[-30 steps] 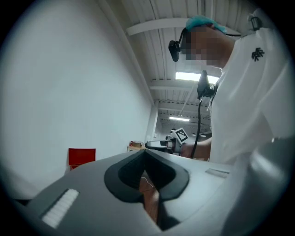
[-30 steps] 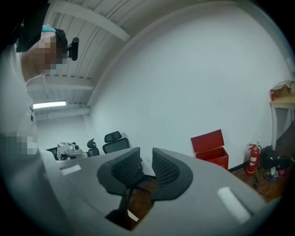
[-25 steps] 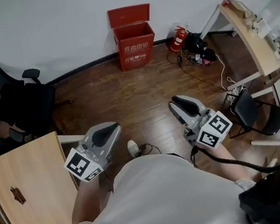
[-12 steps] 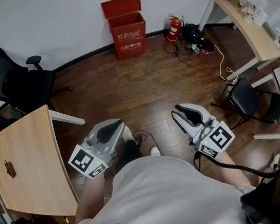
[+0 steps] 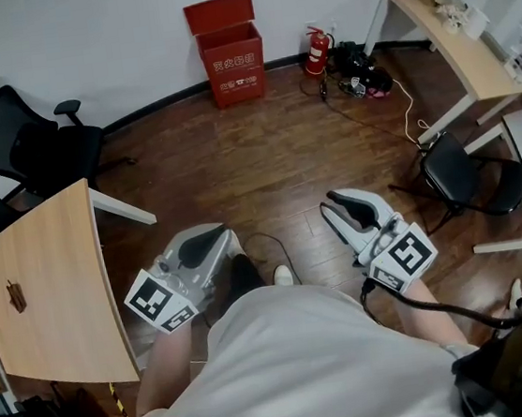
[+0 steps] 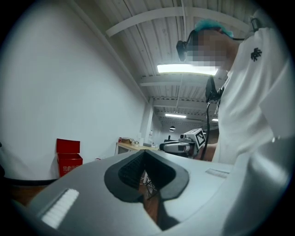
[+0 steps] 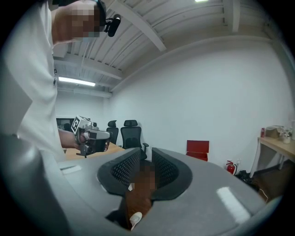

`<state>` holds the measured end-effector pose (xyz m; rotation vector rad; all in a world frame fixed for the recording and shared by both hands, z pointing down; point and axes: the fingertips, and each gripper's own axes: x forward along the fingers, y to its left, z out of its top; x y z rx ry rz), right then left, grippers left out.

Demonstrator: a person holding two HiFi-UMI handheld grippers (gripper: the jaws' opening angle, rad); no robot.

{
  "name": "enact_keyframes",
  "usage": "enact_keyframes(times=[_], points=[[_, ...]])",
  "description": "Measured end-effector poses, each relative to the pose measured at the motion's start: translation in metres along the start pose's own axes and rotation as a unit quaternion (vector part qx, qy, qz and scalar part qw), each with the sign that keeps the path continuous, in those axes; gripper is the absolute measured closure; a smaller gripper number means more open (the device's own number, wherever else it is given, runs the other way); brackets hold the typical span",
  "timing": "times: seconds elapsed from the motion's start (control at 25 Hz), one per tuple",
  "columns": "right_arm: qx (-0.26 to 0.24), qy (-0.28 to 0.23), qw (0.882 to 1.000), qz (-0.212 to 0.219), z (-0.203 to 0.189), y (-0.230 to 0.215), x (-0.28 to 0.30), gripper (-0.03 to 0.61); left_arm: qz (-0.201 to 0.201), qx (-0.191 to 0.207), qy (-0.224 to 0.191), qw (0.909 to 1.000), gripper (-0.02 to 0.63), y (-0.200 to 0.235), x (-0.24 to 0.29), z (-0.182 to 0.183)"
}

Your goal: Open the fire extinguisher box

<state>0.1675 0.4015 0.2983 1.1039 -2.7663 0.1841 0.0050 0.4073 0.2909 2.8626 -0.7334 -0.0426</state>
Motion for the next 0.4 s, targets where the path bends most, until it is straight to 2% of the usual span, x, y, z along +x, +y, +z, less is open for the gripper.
enact_keyframes(times=[0.4], points=[[-0.001,0.001,1.0,-0.013,-0.004,0.0,-0.021,0.5,-0.015,0.004,0.001,0.9999,0.614,-0.018,0.011,-0.002]])
